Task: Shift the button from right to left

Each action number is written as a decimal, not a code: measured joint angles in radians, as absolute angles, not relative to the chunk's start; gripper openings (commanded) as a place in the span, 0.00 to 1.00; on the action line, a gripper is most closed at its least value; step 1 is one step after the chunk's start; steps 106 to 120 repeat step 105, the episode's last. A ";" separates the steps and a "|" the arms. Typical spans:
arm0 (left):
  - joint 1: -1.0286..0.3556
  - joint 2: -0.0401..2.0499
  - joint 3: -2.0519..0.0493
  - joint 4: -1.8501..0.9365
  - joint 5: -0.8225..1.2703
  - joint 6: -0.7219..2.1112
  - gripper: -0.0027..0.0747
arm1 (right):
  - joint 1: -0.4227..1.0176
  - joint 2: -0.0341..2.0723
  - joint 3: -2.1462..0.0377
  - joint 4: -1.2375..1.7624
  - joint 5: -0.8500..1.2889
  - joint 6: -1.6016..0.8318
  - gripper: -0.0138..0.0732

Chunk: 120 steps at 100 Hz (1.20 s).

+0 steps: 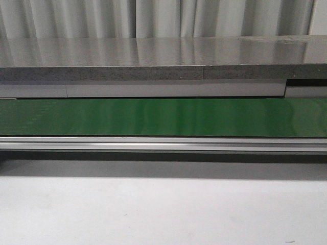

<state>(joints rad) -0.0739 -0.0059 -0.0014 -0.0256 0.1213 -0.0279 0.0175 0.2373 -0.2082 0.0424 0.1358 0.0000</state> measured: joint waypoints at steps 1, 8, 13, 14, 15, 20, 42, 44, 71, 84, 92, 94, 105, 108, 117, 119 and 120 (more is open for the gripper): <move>-0.074 -0.006 -0.001 -0.026 0.121 -0.028 0.01 | 0.015 0.229 -0.195 0.042 0.120 0.000 0.08; -0.074 -0.006 -0.001 -0.026 0.121 -0.028 0.01 | 0.006 0.189 -0.136 0.042 0.062 0.000 0.08; -0.074 -0.006 -0.001 -0.026 0.121 -0.028 0.01 | -0.004 0.159 -0.101 0.040 0.044 0.000 0.08; -0.074 -0.006 -0.001 -0.026 0.121 -0.028 0.01 | -0.005 0.155 -0.097 0.040 0.042 0.000 0.08; -0.074 -0.006 -0.001 -0.026 0.121 -0.028 0.01 | -0.009 0.147 -0.088 0.038 0.039 0.000 0.08; -0.074 -0.006 -0.001 -0.026 0.121 -0.028 0.01 | -0.020 0.120 -0.061 0.036 0.034 0.000 0.08; -0.074 -0.006 -0.001 -0.026 0.121 -0.028 0.01 | -0.070 0.018 0.015 0.028 0.026 0.010 0.08; -0.074 -0.006 -0.001 -0.026 0.121 -0.028 0.01 | -0.069 0.009 0.019 0.029 0.026 0.012 0.08; -0.074 -0.006 -0.001 -0.026 0.123 -0.028 0.01 | -0.071 -0.010 0.027 0.025 0.055 0.016 0.08; -0.074 -0.006 -0.001 -0.026 0.123 -0.028 0.01 | -0.071 -0.010 0.027 0.024 0.057 0.016 0.08; -0.074 -0.006 -0.001 -0.026 0.123 -0.028 0.01 | -0.071 -0.010 0.027 0.024 0.057 0.019 0.08; -0.074 -0.006 -0.001 -0.026 0.123 -0.028 0.01 | -0.071 -0.010 0.027 0.024 0.059 0.019 0.08; -0.074 -0.006 -0.001 -0.026 0.123 -0.028 0.01 | -0.071 -0.010 0.027 0.024 0.059 0.019 0.08; -0.074 -0.006 -0.001 -0.026 0.123 -0.028 0.01 | -0.071 -0.010 0.027 0.024 0.059 0.019 0.08; -0.074 -0.006 -0.001 -0.026 0.123 -0.028 0.01 | -0.071 -0.010 0.027 0.024 0.059 0.019 0.08; -0.074 -0.006 -0.001 -0.026 0.123 -0.028 0.01 | -0.071 -0.010 0.027 0.024 0.059 0.019 0.08; -0.074 -0.006 -0.001 -0.026 0.123 -0.028 0.01 | -0.071 -0.010 0.027 0.024 0.059 0.019 0.08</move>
